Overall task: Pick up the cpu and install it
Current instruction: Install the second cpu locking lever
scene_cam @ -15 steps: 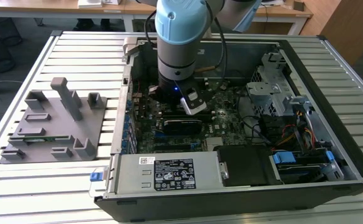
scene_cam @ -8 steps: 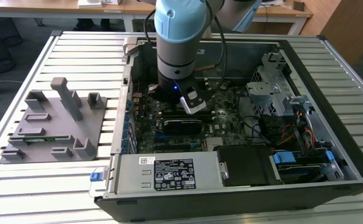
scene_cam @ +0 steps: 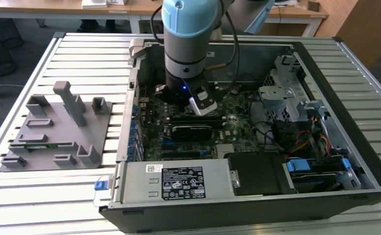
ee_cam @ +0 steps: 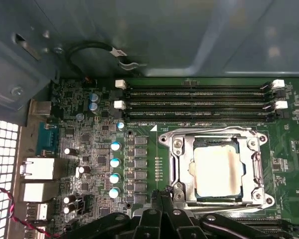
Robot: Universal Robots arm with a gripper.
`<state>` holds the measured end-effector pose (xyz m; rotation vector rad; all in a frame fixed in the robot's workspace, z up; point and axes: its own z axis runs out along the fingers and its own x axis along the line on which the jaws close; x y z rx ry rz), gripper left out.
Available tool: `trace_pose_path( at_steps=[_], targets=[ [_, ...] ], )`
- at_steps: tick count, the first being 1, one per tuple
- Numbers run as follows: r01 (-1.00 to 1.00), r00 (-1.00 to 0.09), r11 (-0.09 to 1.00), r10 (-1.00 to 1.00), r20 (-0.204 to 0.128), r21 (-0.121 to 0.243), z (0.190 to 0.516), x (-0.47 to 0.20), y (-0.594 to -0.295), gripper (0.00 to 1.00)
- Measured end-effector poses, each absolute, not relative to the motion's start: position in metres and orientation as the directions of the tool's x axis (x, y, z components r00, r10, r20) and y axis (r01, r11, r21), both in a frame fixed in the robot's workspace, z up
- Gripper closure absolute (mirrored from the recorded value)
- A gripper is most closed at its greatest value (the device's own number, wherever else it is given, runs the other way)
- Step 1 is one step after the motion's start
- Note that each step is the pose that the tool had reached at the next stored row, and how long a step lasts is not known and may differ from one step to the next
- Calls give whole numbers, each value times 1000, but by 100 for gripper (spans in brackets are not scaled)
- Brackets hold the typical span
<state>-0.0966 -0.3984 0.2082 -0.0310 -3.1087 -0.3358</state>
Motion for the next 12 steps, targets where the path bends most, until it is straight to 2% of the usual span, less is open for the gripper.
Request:
trace_pose_path(
  at_steps=[12],
  targets=[
    [21, -1000, 977, 18, 17, 214, 216, -97, -398, 89]
  ],
)
